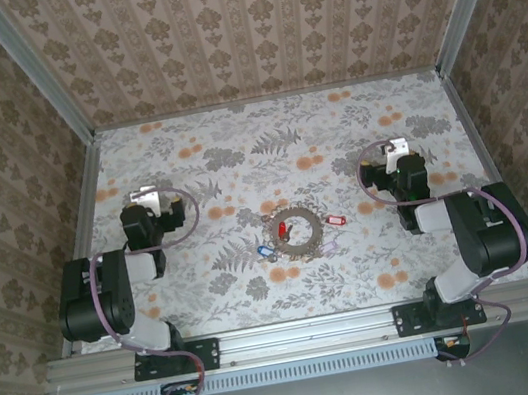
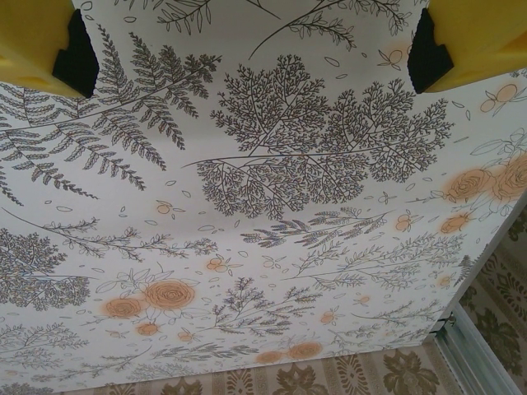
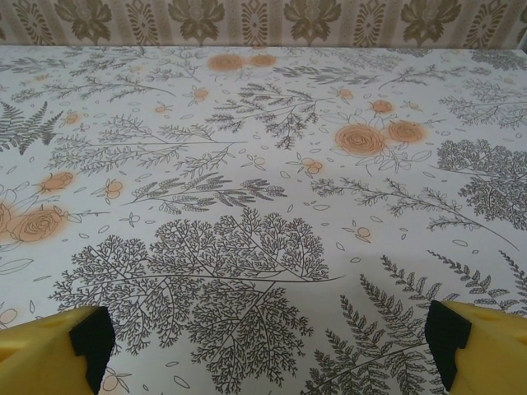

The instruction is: Put the keys on the keyring

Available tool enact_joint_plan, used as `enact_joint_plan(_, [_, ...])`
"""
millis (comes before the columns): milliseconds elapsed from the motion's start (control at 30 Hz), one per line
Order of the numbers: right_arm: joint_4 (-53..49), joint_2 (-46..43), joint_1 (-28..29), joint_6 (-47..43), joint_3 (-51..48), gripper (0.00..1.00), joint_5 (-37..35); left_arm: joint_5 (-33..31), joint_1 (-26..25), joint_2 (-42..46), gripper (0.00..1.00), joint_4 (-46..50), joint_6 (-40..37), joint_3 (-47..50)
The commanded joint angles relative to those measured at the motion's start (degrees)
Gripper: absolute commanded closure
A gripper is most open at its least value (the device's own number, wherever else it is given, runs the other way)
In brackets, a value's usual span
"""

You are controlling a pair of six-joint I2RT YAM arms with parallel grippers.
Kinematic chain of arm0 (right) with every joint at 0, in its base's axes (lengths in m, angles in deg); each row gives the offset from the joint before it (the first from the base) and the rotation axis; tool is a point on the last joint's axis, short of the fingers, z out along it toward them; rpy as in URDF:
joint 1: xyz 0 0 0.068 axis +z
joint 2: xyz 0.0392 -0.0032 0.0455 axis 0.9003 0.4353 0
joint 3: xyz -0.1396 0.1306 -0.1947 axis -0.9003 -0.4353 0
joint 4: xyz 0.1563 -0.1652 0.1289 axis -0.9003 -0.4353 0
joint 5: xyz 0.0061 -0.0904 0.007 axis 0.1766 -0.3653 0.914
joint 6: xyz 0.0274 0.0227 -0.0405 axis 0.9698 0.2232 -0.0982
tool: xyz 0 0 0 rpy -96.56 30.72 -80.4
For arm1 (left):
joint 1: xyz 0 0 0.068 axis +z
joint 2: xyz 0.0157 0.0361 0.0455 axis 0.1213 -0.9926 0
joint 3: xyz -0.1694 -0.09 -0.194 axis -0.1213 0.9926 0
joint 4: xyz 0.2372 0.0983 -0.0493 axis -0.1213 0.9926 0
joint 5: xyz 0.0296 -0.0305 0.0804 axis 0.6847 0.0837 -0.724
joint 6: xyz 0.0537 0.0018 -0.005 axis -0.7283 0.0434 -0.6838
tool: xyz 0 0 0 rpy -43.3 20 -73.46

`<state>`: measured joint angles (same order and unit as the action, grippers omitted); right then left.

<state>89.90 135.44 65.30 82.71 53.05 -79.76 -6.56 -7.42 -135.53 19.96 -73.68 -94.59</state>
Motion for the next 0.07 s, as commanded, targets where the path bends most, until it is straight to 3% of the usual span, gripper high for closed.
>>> enact_joint_plan(0, [0.19,-0.36,-0.06,1.11,0.73,0.01,0.52,-0.73,-0.43,0.19,0.00,0.16,1.06,-1.18])
enact_joint_plan(33, [0.14,-0.35,-0.08,1.11,0.71,0.00,0.64,-0.66,-0.40,0.24,0.00,0.17,1.09,-1.18])
